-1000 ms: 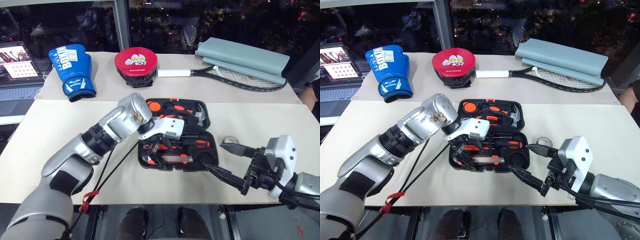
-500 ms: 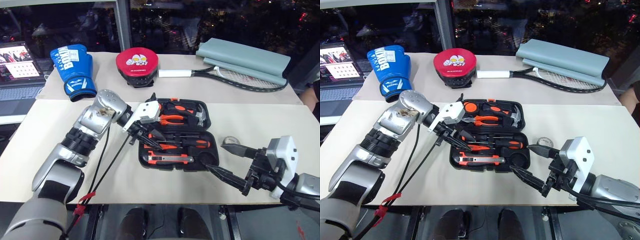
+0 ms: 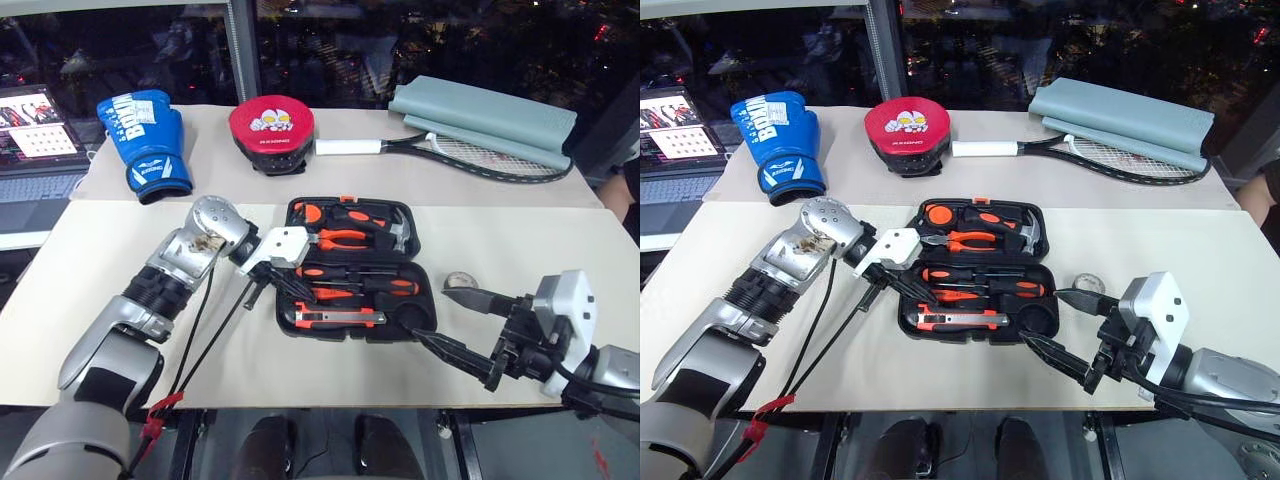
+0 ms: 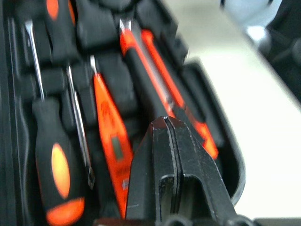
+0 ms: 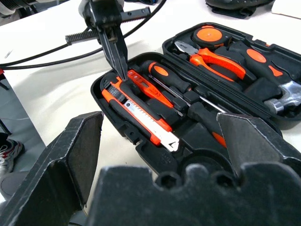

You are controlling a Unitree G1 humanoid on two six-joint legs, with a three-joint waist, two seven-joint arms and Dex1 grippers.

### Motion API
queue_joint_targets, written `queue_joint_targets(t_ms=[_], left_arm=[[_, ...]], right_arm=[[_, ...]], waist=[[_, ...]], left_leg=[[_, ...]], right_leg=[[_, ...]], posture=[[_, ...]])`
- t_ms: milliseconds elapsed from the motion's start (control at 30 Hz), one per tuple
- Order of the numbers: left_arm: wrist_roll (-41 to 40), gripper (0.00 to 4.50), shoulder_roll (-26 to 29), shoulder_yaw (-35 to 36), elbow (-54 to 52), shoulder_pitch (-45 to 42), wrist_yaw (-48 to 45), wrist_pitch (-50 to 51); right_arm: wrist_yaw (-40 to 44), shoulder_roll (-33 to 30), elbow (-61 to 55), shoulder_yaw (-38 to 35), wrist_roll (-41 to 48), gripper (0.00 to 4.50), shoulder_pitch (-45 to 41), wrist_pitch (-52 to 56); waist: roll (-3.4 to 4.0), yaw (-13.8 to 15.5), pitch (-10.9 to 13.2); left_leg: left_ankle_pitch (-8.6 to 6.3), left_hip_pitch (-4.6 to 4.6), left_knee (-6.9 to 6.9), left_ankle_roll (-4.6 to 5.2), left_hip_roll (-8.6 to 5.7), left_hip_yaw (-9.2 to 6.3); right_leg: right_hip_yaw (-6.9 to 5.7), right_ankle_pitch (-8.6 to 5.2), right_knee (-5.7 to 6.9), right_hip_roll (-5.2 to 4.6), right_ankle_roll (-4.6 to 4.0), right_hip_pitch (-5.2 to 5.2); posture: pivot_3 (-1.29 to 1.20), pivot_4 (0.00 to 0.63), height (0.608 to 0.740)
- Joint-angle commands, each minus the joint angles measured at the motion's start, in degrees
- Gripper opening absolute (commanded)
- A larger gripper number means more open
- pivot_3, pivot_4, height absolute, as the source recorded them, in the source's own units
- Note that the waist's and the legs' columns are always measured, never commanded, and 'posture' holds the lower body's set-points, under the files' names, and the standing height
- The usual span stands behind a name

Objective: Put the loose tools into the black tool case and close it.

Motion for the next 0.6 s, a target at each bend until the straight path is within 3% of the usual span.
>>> queue_joint_targets(t_ms=[33,433,600], left_arm=[[3.9,0.04,-1.7,-0.1,2.9,0.3,1.4,-4.8],[10.3,0.04,-6.5,-0.8,10.8,-1.1,3.0,-12.7],[9.0,0.04,-7.4,0.4,8.5,-0.3,2.2,-11.6]], right_arm=[[-0.1,-0.7,-1.0,-1.7,0.8,4.5,-0.3,-0.2],[-0.9,-0.1,-1.2,-0.5,0.4,4.5,-0.8,-0.4],[-1.2,0.5,-1.3,-0.5,-0.3,4.5,0.1,-0.7]], waist=[[0.01,0.1,0.0],[0.12,0.8,-0.2],[0.18,0.8,-0.2]], left_leg=[[0.0,0.01,0.0,0.0,0.0,0.0],[0.0,0.67,0.0,0.0,0.05,-0.08],[-0.01,0.64,0.0,0.0,0.07,-0.08]], right_leg=[[0.0,0.0,-0.01,0.0,0.0,0.02],[-0.1,-0.26,-0.27,-0.02,0.4,0.91],[-0.1,-0.05,-0.23,-0.02,0.05,0.85]], posture=[[0.0,0.15,0.736],[0.0,0.15,0.736],[0.0,0.15,0.736]])
